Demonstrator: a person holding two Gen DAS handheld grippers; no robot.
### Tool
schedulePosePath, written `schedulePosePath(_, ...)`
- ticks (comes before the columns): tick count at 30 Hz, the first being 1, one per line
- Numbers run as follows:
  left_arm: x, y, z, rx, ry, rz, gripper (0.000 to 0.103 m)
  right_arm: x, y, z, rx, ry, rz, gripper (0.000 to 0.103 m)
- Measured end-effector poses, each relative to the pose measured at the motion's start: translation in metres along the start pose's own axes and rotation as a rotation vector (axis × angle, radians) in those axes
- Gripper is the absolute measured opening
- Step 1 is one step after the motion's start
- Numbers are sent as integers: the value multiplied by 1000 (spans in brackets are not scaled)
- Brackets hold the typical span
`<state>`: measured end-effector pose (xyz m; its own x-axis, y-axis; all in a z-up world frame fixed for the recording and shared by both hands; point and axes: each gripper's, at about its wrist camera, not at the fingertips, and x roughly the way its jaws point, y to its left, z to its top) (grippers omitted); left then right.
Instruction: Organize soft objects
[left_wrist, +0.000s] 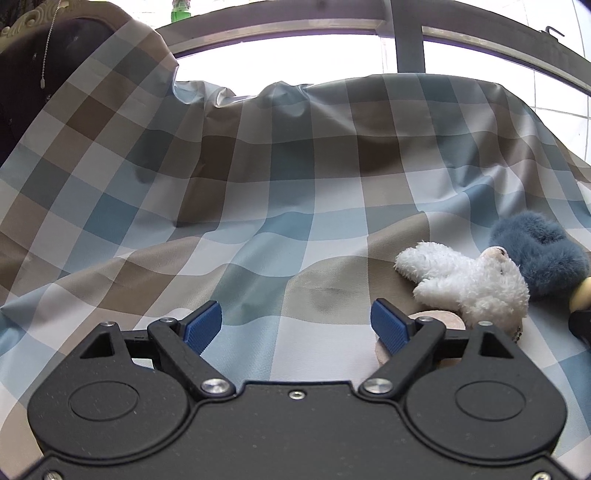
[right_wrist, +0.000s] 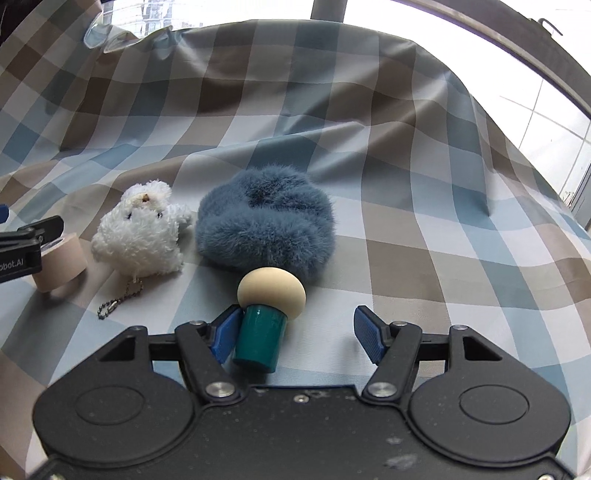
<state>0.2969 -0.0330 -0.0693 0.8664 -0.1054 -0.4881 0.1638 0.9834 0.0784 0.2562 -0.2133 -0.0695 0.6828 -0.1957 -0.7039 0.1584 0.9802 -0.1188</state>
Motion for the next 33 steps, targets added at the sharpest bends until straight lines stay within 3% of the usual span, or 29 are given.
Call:
schedulePosePath(4,1,4,0,-20,6,-10,85,14,-10,1,102,-19,-3,63)
schedulePosePath(7,2,5,-1,-31,14,-10,85,11,-13,0,93,-28,-25,63)
schedulePosePath(18,4,5,-1,-32,19,-1,85,-37,-32,-20,-23,-51,29,66)
schedulePosePath(24,4,5,-1,-36,22,0,85,-41,-34,-32,-115,-43,-115,63)
schedulePosePath(27,4,5,-1,-35,23,1,85,-33,-44,-32,-75,-19,-186,62)
schedulePosePath(31,4,5,-1,-35,23,1,85,-40,-49,-29,22,-23,-62,63)
schedulePosePath(33,4,5,-1,-36,23,0,85,-42,-42,-26,55,-29,-7,70)
